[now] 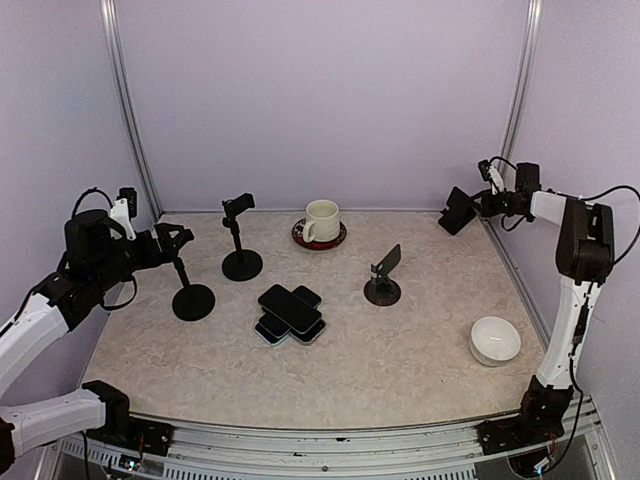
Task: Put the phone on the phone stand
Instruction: Place the phone stand at the corner of the board.
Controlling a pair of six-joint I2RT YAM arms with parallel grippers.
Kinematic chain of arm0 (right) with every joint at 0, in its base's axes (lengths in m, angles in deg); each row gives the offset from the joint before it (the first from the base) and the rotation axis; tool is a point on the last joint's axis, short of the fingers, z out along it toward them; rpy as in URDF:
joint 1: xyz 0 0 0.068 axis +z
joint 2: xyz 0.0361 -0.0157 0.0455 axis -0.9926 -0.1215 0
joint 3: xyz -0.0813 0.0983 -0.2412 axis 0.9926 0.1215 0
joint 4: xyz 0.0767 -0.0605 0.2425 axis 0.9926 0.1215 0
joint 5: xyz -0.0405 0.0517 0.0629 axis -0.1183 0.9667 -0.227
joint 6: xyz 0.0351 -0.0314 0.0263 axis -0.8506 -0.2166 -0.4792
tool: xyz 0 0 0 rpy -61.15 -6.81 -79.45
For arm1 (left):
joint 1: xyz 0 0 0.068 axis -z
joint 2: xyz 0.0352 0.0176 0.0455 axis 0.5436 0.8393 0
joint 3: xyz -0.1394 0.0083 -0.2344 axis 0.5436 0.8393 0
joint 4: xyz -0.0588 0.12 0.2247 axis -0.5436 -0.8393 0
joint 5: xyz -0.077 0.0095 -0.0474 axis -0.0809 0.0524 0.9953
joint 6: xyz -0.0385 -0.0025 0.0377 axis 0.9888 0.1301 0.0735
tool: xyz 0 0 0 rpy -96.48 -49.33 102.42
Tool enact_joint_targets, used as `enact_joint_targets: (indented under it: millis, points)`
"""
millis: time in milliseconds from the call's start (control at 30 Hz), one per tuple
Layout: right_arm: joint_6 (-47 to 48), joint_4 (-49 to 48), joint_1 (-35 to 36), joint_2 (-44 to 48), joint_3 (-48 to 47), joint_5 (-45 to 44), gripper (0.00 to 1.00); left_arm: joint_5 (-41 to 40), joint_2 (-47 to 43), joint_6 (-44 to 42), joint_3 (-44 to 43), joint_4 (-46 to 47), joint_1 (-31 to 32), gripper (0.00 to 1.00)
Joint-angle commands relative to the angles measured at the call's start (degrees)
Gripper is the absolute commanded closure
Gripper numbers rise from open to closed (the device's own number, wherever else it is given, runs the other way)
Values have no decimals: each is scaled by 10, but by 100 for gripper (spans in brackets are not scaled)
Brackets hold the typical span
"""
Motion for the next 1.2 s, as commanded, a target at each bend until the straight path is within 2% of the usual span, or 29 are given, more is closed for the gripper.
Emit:
enact_joint_targets:
  millis: [0,233,833,1033,1167]
  points:
    - [5,7,-26,-35,-51,73,100,9,1,-4,6,21,-8,1]
    - [34,48,-29,-70,-99,71,100,7,6,-9,12,35,-12,1]
    - [0,73,-44,-131,-141,90,100,8,5,-12,17,46,-13,1]
    - [-11,82,-45,-146,-156,69,100,8,4,-11,18,46,-13,1]
    - [-13,90,-45,-154,-167,56,94,8,5,-10,17,46,-13,1]
